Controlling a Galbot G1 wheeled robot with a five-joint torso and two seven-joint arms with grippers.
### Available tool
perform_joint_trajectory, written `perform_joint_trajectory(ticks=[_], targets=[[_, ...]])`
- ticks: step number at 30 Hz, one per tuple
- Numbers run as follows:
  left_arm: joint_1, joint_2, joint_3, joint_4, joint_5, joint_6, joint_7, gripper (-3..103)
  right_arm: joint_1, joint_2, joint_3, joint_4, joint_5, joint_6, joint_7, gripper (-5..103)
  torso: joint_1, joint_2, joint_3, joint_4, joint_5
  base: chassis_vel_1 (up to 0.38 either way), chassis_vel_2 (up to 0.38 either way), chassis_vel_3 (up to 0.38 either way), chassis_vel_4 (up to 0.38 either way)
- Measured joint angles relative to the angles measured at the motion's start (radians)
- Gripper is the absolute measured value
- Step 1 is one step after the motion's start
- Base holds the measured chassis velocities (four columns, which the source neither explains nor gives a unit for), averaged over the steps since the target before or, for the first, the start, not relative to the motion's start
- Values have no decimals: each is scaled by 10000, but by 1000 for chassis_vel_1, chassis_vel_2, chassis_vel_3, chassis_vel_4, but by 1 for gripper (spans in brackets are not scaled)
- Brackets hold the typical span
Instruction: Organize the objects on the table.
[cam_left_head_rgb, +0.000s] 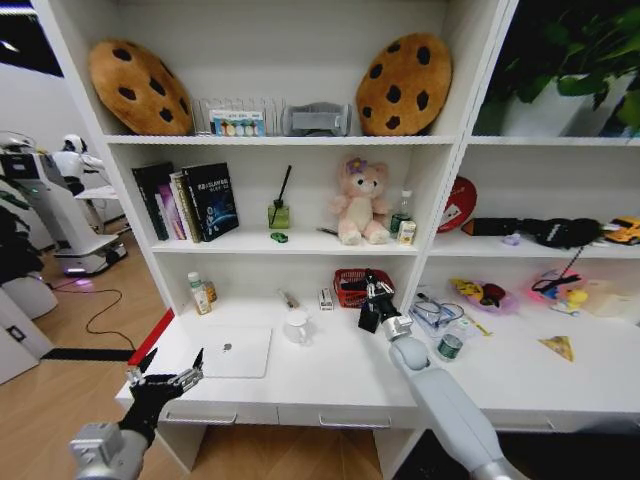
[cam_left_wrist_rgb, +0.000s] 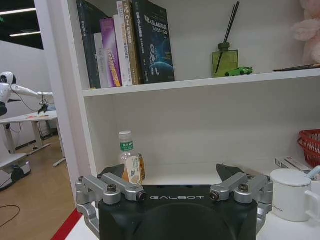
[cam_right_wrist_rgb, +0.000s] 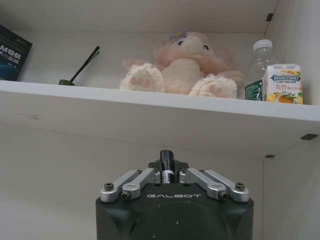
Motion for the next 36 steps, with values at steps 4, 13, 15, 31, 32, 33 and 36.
perform_joint_trajectory(ticks=[4,13,15,31,32,33,36], targets=[[0,0,0,0,0,0,0,100,212,145,128,-550,-143,295,-66,12,0,-1,0,-1,2,0,0,0,0],[0,0,0,0,0,0,0,100,121,303,410,-1411,-42,636,-169,12,0,1,-1,-2,3,0,0,0,0],[0,0,0,1,0,0,0,100,116,356,409,-1493,-42,646,-168,12,-1,2,-1,-1,3,0,0,0,0],[0,0,0,1,0,0,0,100,-146,388,351,-1045,436,8,-99,40,-2,2,-1,-1,2,0,0,0,0],[0,0,0,0,0,0,0,100,-283,329,375,-848,485,-74,-90,45,-2,2,-2,-1,2,0,0,0,0],[0,0,0,0,0,0,0,100,-438,260,403,-615,550,-144,-82,51,-2,2,-2,-2,3,0,0,0,0],[0,0,0,0,0,0,0,100,-830,65,505,18,696,-244,-42,61,-1,2,-1,0,5,0,0,0,0]])
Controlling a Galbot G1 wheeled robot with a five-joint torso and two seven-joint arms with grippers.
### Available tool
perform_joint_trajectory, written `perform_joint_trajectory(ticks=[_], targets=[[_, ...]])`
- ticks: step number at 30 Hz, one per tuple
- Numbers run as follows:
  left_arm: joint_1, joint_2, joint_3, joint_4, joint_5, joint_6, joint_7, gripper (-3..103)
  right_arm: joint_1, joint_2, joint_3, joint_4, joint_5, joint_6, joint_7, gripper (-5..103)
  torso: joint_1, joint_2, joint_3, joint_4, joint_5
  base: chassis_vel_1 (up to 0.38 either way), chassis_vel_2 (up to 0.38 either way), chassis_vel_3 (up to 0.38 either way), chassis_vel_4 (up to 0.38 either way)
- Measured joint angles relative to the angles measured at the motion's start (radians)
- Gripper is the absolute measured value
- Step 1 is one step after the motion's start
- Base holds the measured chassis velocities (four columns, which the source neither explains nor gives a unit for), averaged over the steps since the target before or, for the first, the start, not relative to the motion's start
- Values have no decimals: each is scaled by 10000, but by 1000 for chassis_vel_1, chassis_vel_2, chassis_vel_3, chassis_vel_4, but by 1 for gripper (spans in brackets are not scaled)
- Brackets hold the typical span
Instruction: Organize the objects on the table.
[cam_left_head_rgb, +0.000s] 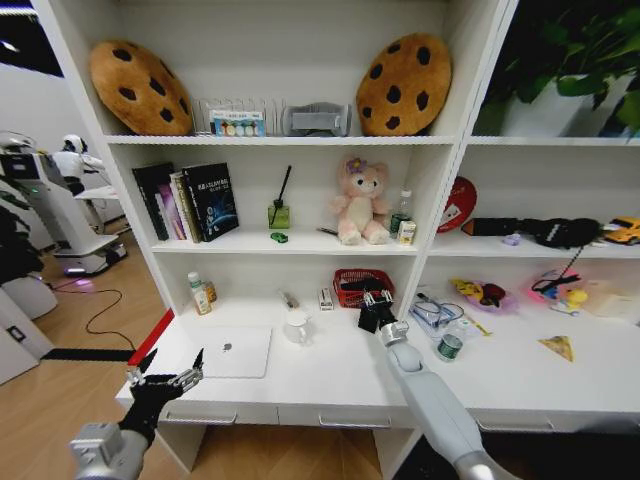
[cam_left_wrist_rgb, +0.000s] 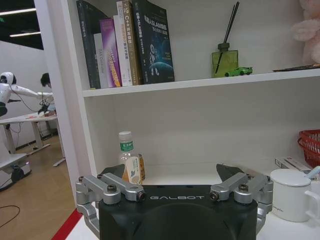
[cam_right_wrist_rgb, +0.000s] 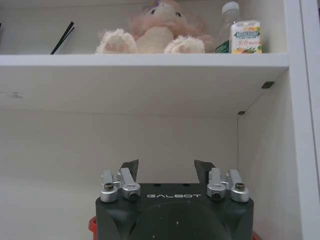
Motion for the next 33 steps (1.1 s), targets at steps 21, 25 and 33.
perform_joint_trajectory(ticks=[21,25,33], targets=[[0,0,0,0,0,0,0,100,-8698,-1220,3869,8609,2725,-4322,1639,100,-4,3,-3,-4,-3,0,0,0,0],[0,0,0,0,0,0,0,100,-8900,-1069,4087,8757,2778,-4322,1643,100,-3,3,-2,0,-4,-13,-19,34,38],[0,0,2,1,0,0,0,100,-8746,-1232,4358,8723,3004,-4350,1662,100,1,0,1,-1,-3,-142,-125,128,143]])
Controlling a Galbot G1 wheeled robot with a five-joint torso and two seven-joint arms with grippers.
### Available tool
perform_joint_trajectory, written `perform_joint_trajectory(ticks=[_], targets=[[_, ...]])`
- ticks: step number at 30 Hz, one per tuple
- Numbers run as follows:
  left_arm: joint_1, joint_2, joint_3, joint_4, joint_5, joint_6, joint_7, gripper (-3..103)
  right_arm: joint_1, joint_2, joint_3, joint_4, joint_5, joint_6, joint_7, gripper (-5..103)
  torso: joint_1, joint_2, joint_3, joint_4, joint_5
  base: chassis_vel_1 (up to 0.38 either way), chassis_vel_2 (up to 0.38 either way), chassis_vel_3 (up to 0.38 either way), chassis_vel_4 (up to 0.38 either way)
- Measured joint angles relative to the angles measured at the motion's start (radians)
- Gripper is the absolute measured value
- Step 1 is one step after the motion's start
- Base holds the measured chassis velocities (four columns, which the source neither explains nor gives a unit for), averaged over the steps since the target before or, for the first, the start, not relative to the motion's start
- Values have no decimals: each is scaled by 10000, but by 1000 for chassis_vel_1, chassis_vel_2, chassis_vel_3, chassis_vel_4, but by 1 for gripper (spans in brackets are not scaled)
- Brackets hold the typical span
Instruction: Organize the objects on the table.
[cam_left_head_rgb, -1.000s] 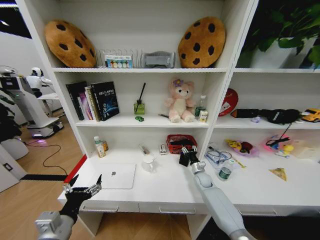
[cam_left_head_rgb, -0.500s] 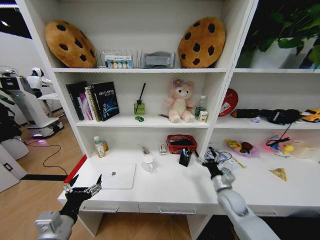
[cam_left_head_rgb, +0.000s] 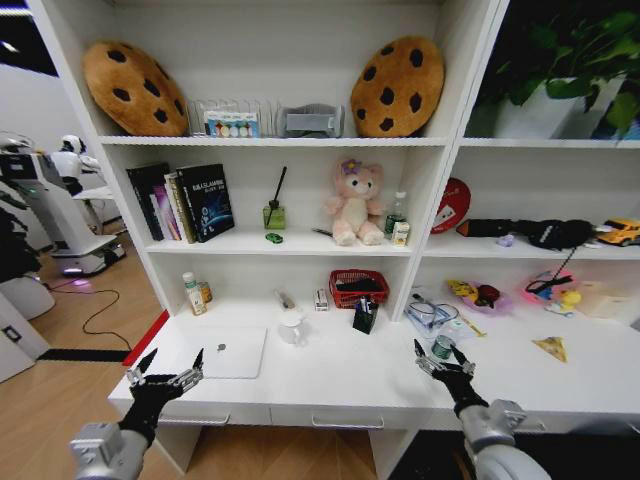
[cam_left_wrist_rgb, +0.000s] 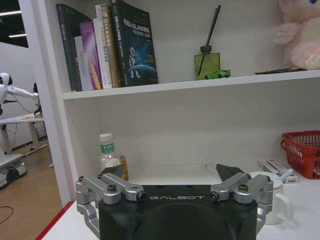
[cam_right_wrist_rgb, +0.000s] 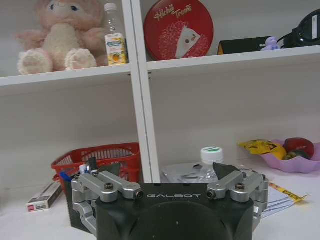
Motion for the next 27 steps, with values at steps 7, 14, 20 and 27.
perform_joint_trajectory(ticks=[7,14,20,27], targets=[[0,0,0,-1,1,0,0,100,160,87,-255,-143,-93,94,106,100,-1,-1,0,-1,2,-246,-240,229,236],[0,-1,2,-1,0,0,1,100,668,40,-709,-699,-442,392,-196,100,0,-1,0,-2,1,-133,-164,164,158],[0,0,-1,0,0,0,1,100,847,17,-1119,-930,-815,497,-907,100,0,-1,0,1,-5,22,11,-9,-37],[0,-1,-2,0,0,0,1,100,1445,-97,-1184,-1907,-1042,529,-1097,100,0,0,0,-1,1,25,22,-17,-23]])
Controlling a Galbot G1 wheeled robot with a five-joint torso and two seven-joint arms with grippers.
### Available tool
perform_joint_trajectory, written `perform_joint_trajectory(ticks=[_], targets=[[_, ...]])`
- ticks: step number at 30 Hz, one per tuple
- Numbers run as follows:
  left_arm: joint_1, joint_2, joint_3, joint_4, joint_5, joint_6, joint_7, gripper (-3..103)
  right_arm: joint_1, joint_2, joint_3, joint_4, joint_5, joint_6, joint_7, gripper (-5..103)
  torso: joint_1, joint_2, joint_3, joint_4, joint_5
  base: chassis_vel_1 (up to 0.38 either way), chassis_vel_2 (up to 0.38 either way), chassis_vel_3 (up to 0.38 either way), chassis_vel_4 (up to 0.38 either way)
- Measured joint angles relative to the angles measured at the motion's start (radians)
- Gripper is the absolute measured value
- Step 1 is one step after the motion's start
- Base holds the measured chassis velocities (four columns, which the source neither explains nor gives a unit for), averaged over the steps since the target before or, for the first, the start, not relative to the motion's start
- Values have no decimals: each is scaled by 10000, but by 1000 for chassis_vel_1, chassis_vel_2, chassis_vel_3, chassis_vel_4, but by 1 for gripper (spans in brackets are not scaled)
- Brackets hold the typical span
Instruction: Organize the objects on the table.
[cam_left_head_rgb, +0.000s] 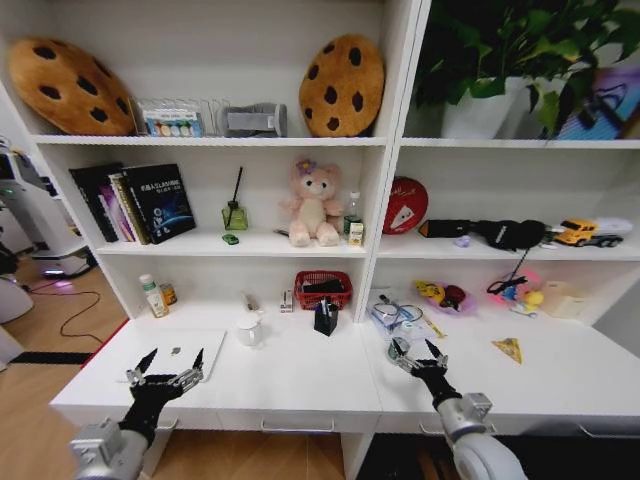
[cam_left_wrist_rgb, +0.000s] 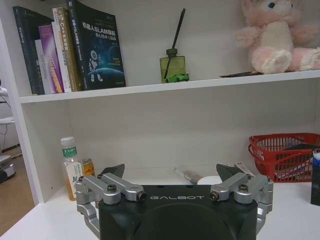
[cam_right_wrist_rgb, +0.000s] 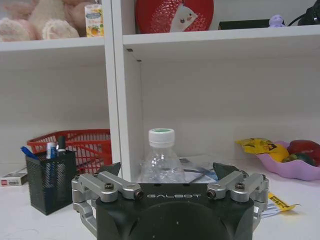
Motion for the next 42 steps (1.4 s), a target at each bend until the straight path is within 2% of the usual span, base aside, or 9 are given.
perform_joint_trajectory(ticks=[15,17,20,21,23,29,38,39,42], targets=[[0,0,0,0,0,0,0,100,1819,-179,-1139,-1664,-23,-280,-199,101,0,0,0,1,0,0,0,0,0],[0,0,0,0,0,0,0,100,1962,-162,-1283,-1813,-10,-343,-205,91,0,0,0,1,-1,0,0,0,0],[0,0,0,0,0,0,0,100,1998,-154,-1321,-1864,-9,-343,-223,86,0,0,0,1,0,0,0,0,0],[0,0,0,0,0,0,0,100,2000,-153,-1326,-1867,-7,-344,-231,75,0,0,-1,1,-1,0,0,0,0],[0,0,0,0,0,0,0,100,1993,-154,-1326,-1867,-5,-343,-233,75,0,0,0,0,-1,0,0,0,0],[0,0,0,0,0,0,0,100,1715,-185,-1152,-1584,67,-364,-297,48,0,1,0,0,0,0,0,0,0],[0,0,1,0,0,0,0,100,323,-267,-337,38,287,-520,-284,30,0,1,-1,0,0,0,0,0,0],[0,0,1,0,0,0,0,100,-326,-218,-44,695,303,-520,-267,27,0,2,-2,2,-2,0,0,0,0],[0,0,1,0,0,0,0,100,-1440,-16,365,1622,257,-440,-334,27,-1,2,-2,0,-1,0,0,0,0]])
